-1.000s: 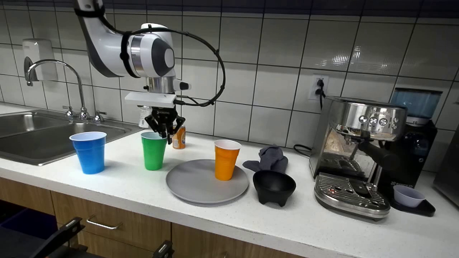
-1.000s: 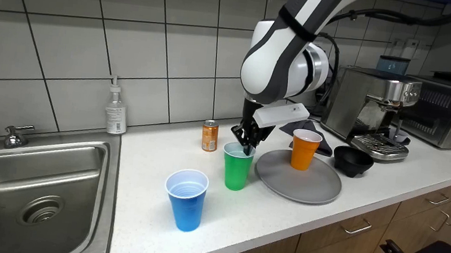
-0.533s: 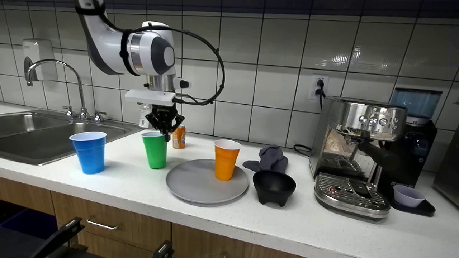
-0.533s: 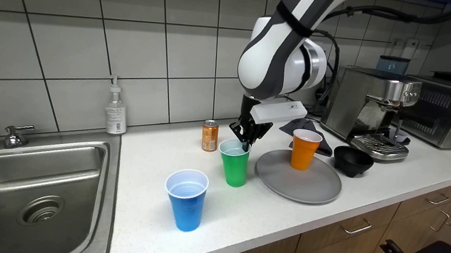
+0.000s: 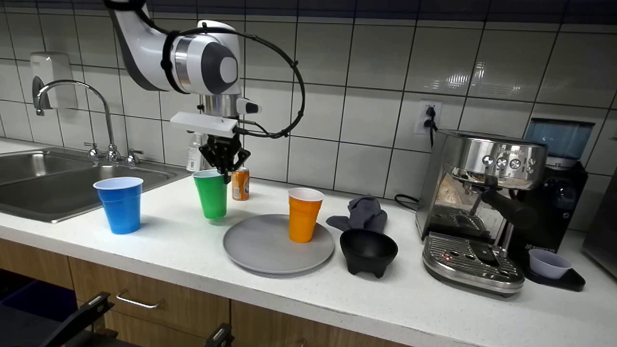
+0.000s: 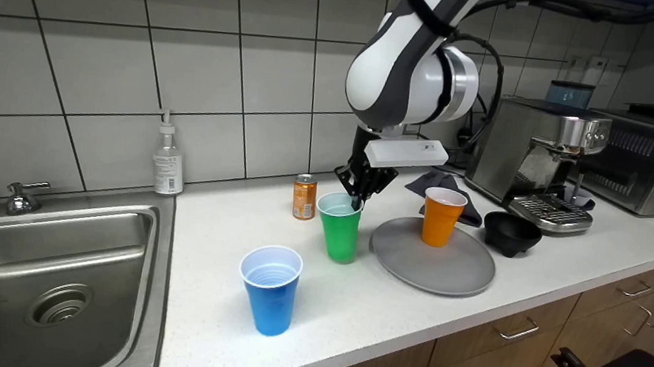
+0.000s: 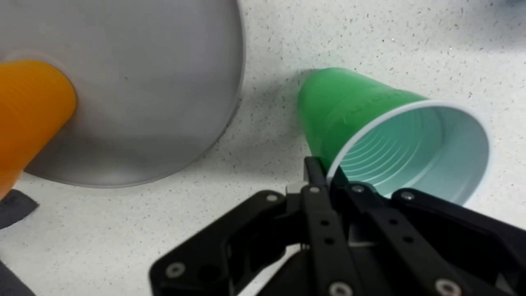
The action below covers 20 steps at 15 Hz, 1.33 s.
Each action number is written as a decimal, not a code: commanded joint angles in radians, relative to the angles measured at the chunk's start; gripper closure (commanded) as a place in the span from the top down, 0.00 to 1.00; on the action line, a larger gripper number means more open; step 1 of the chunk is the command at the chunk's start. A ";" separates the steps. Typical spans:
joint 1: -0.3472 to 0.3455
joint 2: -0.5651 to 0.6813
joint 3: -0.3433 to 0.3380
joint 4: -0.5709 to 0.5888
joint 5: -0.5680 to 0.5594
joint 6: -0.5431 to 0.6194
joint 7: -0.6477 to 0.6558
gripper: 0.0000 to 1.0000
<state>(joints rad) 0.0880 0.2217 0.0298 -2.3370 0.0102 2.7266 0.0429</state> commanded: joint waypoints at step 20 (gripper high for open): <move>-0.149 -0.180 -0.041 -0.120 0.181 -0.118 -0.290 0.01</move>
<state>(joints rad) -0.0376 0.0822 0.0015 -2.4412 0.1752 2.6568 -0.1965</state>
